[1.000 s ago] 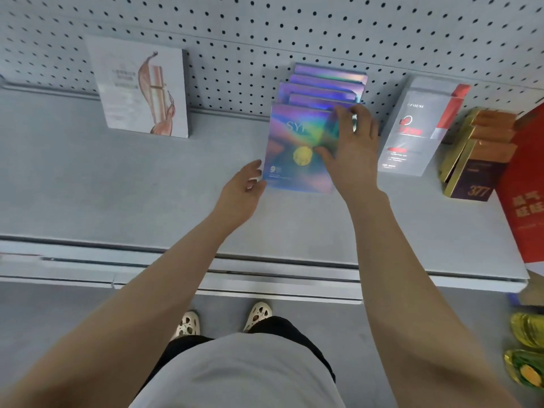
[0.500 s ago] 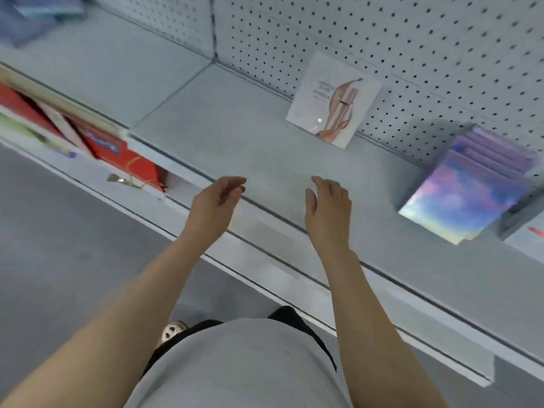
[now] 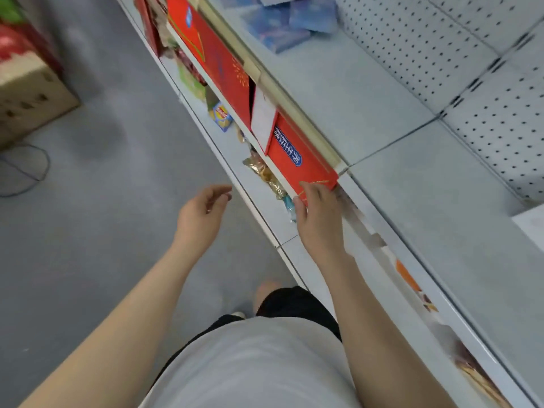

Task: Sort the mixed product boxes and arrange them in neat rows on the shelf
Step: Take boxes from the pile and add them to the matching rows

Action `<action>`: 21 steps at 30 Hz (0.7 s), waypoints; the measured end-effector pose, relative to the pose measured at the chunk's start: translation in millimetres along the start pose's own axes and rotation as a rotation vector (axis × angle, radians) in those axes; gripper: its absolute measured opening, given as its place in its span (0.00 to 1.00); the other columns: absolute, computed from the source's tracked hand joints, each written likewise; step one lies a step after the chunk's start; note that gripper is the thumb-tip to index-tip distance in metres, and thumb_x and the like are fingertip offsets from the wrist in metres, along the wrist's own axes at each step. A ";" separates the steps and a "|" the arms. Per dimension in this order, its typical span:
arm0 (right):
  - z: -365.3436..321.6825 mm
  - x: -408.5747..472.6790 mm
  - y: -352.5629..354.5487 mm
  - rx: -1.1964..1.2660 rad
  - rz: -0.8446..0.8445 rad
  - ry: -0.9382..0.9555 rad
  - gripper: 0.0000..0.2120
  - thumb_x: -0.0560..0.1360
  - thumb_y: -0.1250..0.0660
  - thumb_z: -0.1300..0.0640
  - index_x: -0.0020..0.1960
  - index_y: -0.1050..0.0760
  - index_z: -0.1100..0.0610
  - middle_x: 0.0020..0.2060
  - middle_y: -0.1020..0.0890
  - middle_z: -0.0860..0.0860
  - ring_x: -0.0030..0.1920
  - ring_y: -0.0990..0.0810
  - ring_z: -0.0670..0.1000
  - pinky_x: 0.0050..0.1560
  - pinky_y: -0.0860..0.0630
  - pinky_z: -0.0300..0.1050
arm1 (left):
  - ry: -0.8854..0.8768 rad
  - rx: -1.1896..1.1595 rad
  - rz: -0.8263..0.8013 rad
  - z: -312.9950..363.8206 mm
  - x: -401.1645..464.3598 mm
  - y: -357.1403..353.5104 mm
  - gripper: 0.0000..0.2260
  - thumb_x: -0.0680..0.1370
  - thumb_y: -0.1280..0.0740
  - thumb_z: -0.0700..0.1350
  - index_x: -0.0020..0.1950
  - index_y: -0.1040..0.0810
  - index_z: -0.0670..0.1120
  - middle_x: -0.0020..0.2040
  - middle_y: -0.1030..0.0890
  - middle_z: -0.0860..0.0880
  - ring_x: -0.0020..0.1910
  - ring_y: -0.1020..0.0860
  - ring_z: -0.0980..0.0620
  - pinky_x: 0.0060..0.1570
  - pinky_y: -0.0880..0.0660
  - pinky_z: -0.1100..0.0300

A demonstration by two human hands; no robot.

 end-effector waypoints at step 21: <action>21.8 493.5 -92.9 -0.097 0.068 -0.238 0.22 0.79 0.39 0.54 0.70 0.30 0.61 0.65 0.25 0.61 0.65 0.28 0.64 0.63 0.31 0.56 | -0.104 0.169 -0.010 105.3 413.5 94.9 0.10 0.81 0.38 0.43 0.59 0.22 0.54 0.53 0.19 0.57 0.49 0.22 0.61 0.46 0.31 0.73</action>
Point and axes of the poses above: each hand's wrist, its own x-axis towards the middle knuckle, its own y-axis out of the back of the hand, z = x × y, the point moved 9 cm from there along x, towards the middle knuckle
